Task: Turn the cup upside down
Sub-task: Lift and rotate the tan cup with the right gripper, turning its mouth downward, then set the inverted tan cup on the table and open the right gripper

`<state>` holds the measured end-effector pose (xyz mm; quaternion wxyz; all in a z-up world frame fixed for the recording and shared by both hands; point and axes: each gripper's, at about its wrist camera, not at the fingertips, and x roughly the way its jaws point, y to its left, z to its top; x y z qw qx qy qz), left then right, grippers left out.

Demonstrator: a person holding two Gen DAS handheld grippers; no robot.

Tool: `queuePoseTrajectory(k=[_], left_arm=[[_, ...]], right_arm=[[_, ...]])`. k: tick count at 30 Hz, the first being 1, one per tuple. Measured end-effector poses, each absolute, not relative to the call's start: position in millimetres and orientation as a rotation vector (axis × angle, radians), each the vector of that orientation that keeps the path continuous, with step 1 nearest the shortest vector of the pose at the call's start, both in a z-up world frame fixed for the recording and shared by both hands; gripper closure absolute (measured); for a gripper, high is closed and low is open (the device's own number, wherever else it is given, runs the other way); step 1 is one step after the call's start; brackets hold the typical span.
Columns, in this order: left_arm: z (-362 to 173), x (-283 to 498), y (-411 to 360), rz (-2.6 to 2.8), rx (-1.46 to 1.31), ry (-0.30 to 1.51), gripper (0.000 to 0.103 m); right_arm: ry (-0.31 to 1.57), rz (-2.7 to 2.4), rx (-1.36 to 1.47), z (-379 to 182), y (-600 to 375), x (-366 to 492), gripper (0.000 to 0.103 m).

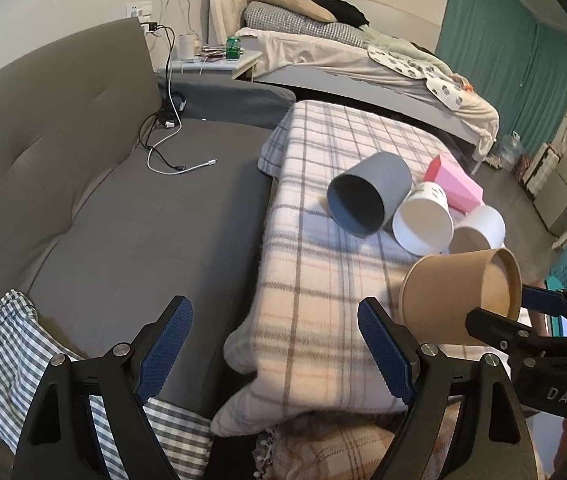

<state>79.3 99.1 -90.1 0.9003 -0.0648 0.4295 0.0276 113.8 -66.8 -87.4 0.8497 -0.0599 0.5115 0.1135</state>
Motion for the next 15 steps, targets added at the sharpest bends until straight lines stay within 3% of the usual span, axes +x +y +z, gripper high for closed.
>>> queuePoseTrajectory(k=[11,13,15], left_arm=[[-94,83,107,0.067,-0.138,0.894,0.015],[-93,81,107,0.068,-0.138,0.89,0.015],[-88,78,105,0.07,-0.128,0.883,0.015]], right_arm=[[1.067,0.241,-0.102,-92,-65,141,0.029],[1.065,0.241,-0.085,-91,-67,142,0.019],[1.044,0.246,-0.061,-87,-71,140,0.018]])
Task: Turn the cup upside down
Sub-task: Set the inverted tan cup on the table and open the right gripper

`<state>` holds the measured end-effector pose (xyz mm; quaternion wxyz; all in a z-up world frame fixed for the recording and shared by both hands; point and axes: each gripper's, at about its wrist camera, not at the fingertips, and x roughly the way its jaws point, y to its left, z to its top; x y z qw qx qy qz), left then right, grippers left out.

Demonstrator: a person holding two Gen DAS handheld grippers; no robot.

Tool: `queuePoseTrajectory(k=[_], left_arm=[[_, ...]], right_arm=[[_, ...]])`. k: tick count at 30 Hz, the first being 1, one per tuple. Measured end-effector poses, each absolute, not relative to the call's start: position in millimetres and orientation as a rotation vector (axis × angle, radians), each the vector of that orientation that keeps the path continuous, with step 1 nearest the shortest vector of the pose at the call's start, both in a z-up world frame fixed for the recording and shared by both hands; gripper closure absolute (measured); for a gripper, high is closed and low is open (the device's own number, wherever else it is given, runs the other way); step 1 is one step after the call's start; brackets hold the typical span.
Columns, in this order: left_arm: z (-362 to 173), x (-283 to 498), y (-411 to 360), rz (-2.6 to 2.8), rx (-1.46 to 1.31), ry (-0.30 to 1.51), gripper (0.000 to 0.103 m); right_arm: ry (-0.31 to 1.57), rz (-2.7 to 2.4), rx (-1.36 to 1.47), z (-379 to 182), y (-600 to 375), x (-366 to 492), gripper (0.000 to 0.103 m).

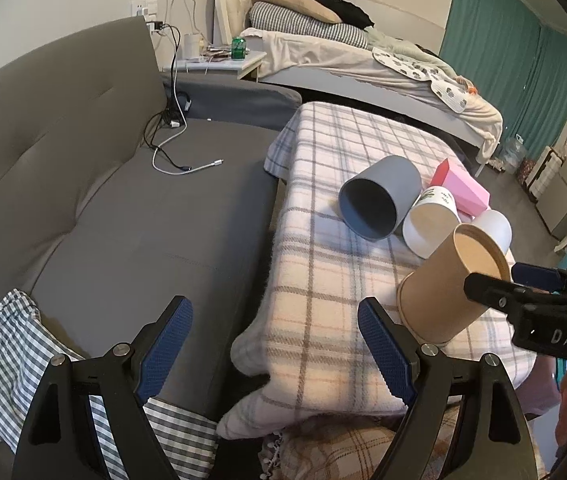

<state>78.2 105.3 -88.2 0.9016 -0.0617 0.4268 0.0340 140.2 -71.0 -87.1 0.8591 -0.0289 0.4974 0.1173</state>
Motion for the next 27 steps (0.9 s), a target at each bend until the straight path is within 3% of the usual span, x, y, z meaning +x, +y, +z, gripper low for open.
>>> queuePoseTrajectory(k=[11,15,22,27], left_arm=[[-25,49,85,0.134,-0.048,0.746,0.015],[6,31,72,0.144,-0.015,0.649,0.007],[41,6,46,0.134,0.011,0.538,0.007],[44,-7,28,0.118,0.044,0.509,0.006]], right_arm=[[0.867,0.242,0.013,-24,-108,106,0.016],[0.771,0.229,0.045,3,-127,82,0.011],[0.65,0.198,0.059,34,-155,42,0.0],[0.602,0.181,0.052,41,-166,18,0.0]])
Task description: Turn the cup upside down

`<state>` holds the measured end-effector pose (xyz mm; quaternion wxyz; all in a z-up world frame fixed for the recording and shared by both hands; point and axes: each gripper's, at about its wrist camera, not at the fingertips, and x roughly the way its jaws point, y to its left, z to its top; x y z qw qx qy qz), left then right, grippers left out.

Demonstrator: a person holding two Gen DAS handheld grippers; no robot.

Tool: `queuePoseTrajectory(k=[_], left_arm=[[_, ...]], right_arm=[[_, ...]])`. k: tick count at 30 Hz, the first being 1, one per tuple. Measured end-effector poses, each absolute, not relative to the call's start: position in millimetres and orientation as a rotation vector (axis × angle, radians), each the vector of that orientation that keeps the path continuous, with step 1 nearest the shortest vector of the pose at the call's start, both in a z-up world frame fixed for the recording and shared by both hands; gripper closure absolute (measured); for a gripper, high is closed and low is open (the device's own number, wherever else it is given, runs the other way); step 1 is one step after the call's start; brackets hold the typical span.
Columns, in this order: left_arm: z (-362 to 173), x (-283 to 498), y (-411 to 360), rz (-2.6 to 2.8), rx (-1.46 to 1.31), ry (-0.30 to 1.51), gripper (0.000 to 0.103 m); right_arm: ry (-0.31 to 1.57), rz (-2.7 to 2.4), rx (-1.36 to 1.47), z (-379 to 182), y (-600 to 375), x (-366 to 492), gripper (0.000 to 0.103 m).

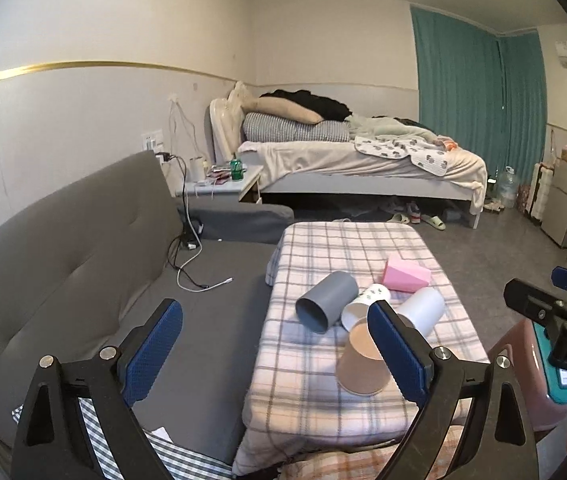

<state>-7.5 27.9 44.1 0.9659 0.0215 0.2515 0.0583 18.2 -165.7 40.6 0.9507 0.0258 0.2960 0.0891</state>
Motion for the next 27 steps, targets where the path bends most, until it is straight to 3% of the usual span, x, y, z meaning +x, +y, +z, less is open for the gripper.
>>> queuePoseTrajectory(k=[14,27], left_arm=[[0,-17,9,0.126,0.075,0.521,0.006],[-2,-18,5,0.11,0.076,0.527,0.006]], right_arm=[[0.583,0.13,0.053,-13,-178,-1,0.0],[0.61,0.122,0.048,-26,-174,4,0.0]])
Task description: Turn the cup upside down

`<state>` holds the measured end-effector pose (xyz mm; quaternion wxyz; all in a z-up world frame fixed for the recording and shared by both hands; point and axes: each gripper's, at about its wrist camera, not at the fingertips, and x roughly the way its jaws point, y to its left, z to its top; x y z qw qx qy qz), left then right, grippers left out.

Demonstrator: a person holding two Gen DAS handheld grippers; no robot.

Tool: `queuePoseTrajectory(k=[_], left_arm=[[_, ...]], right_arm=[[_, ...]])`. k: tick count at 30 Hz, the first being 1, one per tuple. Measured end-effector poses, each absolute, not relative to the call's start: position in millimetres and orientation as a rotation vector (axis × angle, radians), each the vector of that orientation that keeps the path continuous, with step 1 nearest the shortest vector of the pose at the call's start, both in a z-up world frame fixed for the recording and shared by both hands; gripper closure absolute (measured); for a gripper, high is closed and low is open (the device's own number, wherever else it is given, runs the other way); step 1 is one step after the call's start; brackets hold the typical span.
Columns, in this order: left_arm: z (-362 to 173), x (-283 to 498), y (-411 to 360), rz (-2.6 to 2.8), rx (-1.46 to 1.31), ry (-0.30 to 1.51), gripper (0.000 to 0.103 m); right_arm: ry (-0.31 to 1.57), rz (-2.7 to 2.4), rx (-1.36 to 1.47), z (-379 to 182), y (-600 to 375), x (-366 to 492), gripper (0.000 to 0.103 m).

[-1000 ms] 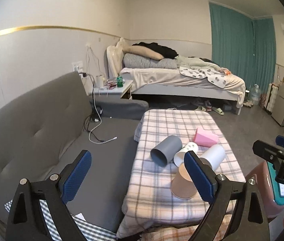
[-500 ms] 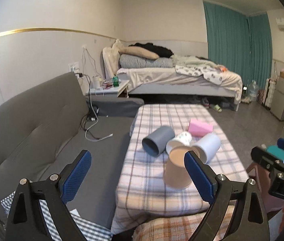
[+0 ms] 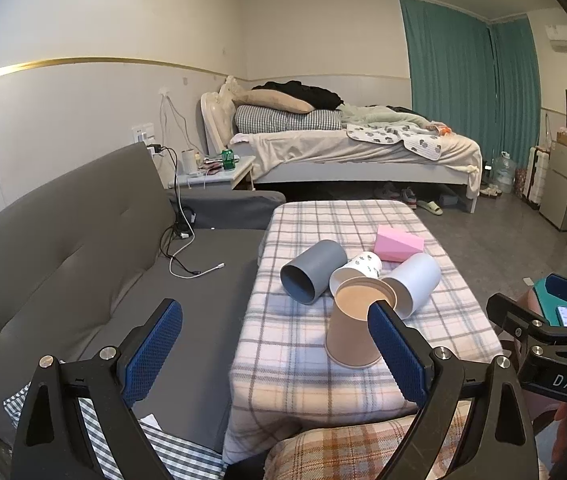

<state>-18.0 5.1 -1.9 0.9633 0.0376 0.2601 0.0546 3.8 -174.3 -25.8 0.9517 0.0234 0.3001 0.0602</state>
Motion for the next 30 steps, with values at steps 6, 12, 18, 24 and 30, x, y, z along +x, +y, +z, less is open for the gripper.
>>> queuePoseTrajectory(k=[6,12,18,24,30], left_arm=[[-1.5,-18.9,3.1,0.101,0.067,0.533,0.006],[-2.2,-19.2,2.8,0.094,0.063,0.533,0.006],[-3.3,-19.2,3.0,0.095,0.063,0.534,0.006],[-5.1,-18.5,2.2,0.098,0.062,0.537,0.006],[-7.4,-19.0,2.2,0.102,0.061,0.538,0.006]], right_arm=[[0.615,0.125,0.061,-25.7,-176.0,3.0,0.0],[0.618,0.124,0.057,-24.6,-176.0,4.4,0.0],[0.618,0.123,0.057,-24.8,-175.7,4.5,0.0],[0.621,0.125,0.055,-25.6,-176.3,4.1,0.0],[0.625,0.127,0.054,-27.4,-177.1,3.3,0.0]])
